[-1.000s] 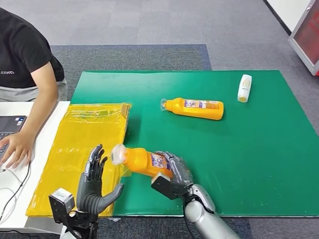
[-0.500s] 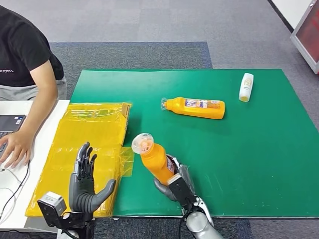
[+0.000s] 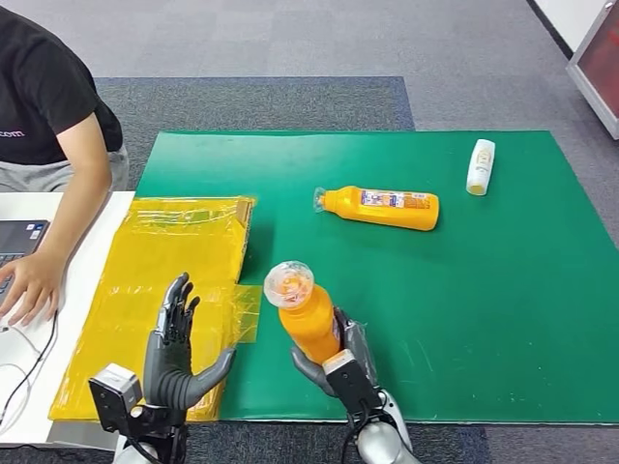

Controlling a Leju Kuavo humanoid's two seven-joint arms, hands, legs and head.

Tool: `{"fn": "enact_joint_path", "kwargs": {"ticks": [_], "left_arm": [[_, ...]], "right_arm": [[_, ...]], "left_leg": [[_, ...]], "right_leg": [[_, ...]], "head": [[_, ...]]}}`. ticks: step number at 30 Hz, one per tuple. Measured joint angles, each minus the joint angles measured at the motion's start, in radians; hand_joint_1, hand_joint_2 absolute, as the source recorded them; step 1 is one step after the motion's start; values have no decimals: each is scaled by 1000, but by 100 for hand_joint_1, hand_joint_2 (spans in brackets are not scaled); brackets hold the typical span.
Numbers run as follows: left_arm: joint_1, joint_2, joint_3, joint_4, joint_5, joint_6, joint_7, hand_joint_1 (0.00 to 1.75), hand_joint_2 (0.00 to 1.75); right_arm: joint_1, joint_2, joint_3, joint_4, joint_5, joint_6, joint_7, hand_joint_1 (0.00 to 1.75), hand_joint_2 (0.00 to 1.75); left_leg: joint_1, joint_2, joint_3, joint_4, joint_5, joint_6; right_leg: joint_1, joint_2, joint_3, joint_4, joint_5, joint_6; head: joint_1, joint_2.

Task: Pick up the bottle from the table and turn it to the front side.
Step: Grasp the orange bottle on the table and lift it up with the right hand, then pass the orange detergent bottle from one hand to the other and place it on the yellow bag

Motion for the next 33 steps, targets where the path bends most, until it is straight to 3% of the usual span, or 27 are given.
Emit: {"fn": "enact_joint_path", "kwargs": {"ticks": [3, 20, 33], "left_arm": [[-6, 0, -4, 7, 0, -8, 3, 0, 175], [-45, 6, -43, 51, -70, -94, 40, 0, 175], [-99, 8, -47, 70, -185, -216, 54, 0, 175]], "right_arm": [[5, -7, 13, -35, 22, -26, -5, 155, 175], [0, -32, 85, -98, 169, -103, -2, 135, 175], [-26, -35, 119, -98, 140, -88, -2, 141, 175]], "left_leg": [[0, 0, -1, 0, 0, 0], [0, 0, -2, 0, 0, 0], [0, -1, -3, 0, 1, 0]], "right_leg": [[0, 0, -1, 0, 0, 0], [0, 0, -2, 0, 0, 0], [0, -1, -3, 0, 0, 0]], "head": [[0, 0], [0, 0], [0, 0]]}}
